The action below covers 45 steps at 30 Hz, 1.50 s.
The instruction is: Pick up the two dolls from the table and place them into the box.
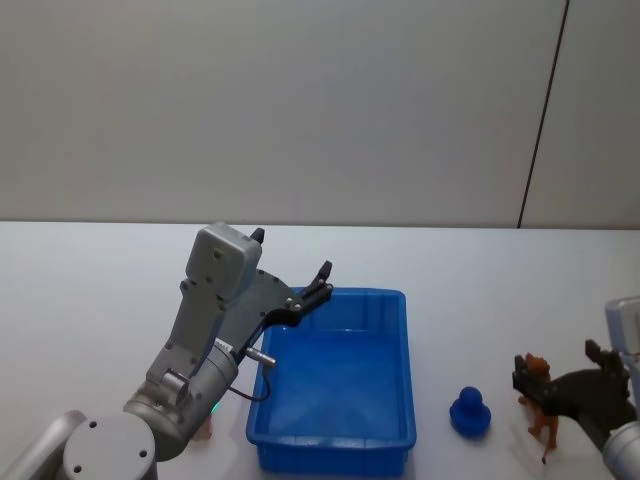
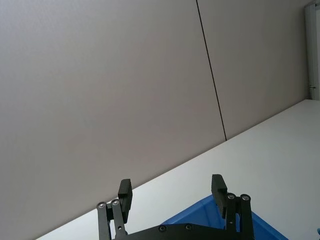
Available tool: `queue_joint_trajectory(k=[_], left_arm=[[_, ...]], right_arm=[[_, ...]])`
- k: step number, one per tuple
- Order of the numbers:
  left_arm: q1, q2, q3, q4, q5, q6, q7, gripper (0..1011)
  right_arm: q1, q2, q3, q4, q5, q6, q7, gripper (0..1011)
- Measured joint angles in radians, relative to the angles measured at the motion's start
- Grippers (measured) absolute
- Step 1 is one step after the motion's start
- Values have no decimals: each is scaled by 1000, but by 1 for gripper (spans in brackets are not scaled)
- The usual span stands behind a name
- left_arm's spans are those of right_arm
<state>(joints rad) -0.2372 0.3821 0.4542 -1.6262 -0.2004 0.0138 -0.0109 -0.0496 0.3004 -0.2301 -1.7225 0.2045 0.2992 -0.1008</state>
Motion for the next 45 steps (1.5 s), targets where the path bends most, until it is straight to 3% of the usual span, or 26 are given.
queue_joint_trajectory(k=[20, 28, 36, 45], left_arm=[[0, 0, 0, 0, 0, 0, 0, 1001], [0, 0, 0, 0, 0, 0, 0, 1001], [0, 0, 0, 0, 0, 0, 0, 1001], [0, 0, 0, 0, 0, 0, 0, 1001]], right_arm=[[26, -35, -3, 133, 17, 19, 32, 999], [32, -46, -4, 166, 26, 26, 27, 832], [35, -52, -3, 189, 40, 16, 48, 548], [27, -53, -2, 183, 47, -18, 70, 306]])
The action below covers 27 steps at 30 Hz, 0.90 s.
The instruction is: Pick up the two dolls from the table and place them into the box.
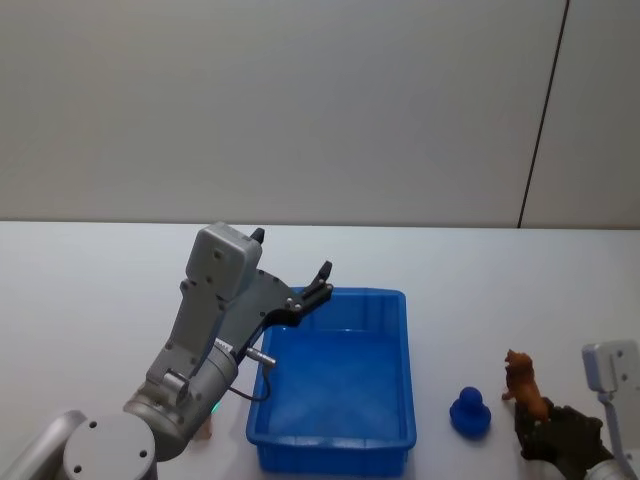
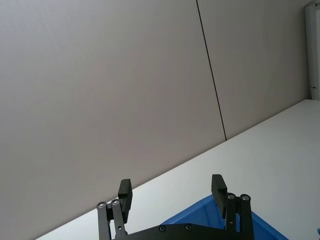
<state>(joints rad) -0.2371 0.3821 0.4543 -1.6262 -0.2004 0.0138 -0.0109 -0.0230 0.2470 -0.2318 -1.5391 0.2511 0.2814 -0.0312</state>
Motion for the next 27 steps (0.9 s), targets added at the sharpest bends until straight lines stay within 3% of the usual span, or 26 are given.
queue_joint_trajectory(k=[14, 27], left_arm=[[0, 0, 0, 0, 0, 0, 0, 1001], [0, 0, 0, 0, 0, 0, 0, 1001]], right_arm=[[-24, 14, 7, -88, -28, -81, 9, 301], [5, 4, -4, -130, -67, -125, 116, 301]])
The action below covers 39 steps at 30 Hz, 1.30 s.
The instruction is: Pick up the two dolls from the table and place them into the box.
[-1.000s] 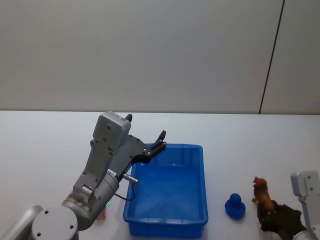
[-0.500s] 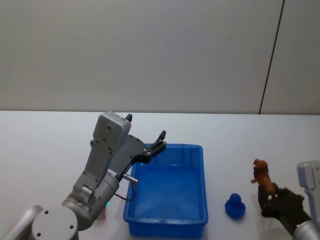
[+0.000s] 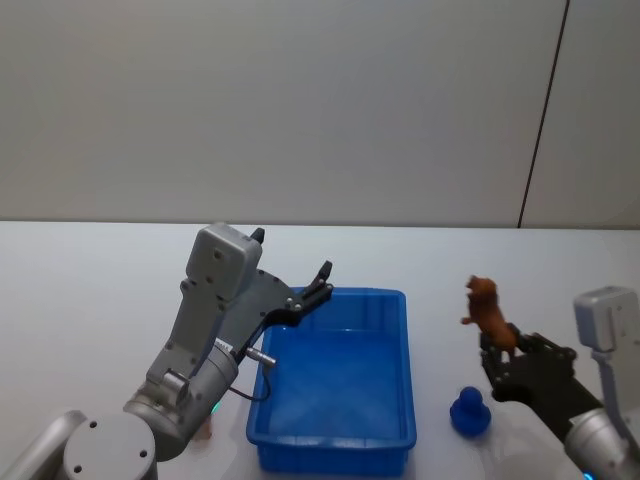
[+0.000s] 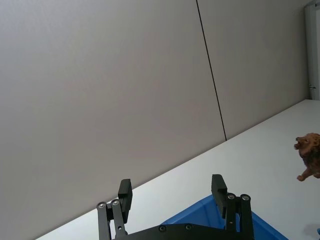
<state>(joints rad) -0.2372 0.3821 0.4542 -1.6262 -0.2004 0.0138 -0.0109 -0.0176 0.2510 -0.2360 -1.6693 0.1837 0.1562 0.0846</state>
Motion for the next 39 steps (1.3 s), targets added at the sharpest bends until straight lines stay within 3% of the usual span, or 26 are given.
queue_joint_trajectory(k=[7, 14, 23, 33, 39], left_arm=[[0, 0, 0, 0, 0, 0, 0, 1001], [0, 0, 0, 0, 0, 0, 0, 1001], [0, 0, 0, 0, 0, 0, 0, 1001], [0, 0, 0, 0, 0, 0, 0, 1001], [0, 0, 0, 0, 0, 0, 0, 1001]], right_arm=[[41, -26, -20, 19, -25, -3, 81, 301], [103, -78, -55, 79, -60, 6, 169, 301], [174, -140, -92, 169, -90, 23, 226, 305], [223, -184, -118, 235, -110, 45, 245, 611], [230, -194, -125, 245, -118, 59, 221, 805]])
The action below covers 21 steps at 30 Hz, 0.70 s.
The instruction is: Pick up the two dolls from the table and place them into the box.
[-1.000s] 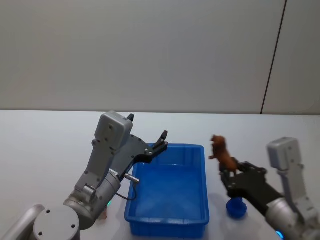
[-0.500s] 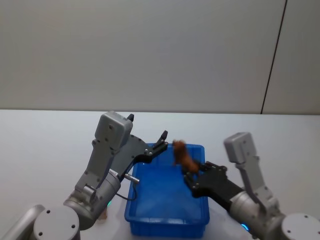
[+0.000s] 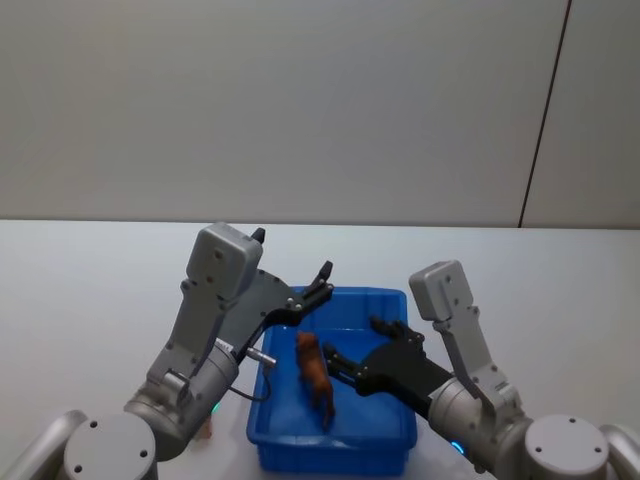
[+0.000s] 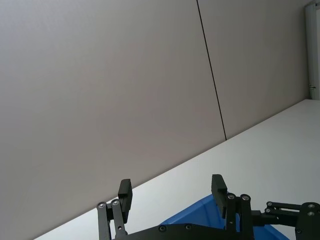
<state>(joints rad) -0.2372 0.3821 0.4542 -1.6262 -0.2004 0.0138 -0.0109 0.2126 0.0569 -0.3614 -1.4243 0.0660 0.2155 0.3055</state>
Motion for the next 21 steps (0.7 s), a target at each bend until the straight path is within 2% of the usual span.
queue_joint_trajectory(k=[6, 8, 21], left_arm=[[0, 0, 0, 0, 0, 0, 0, 1001], [0, 0, 0, 0, 0, 0, 0, 1001], [0, 0, 0, 0, 0, 0, 0, 1001]], right_arm=[[-12, 5, 1, -17, -1, 4, -36, 973], [-22, 12, 4, -29, 0, 5, -55, 1001], [-86, 71, 50, -122, 35, 9, -168, 1001]])
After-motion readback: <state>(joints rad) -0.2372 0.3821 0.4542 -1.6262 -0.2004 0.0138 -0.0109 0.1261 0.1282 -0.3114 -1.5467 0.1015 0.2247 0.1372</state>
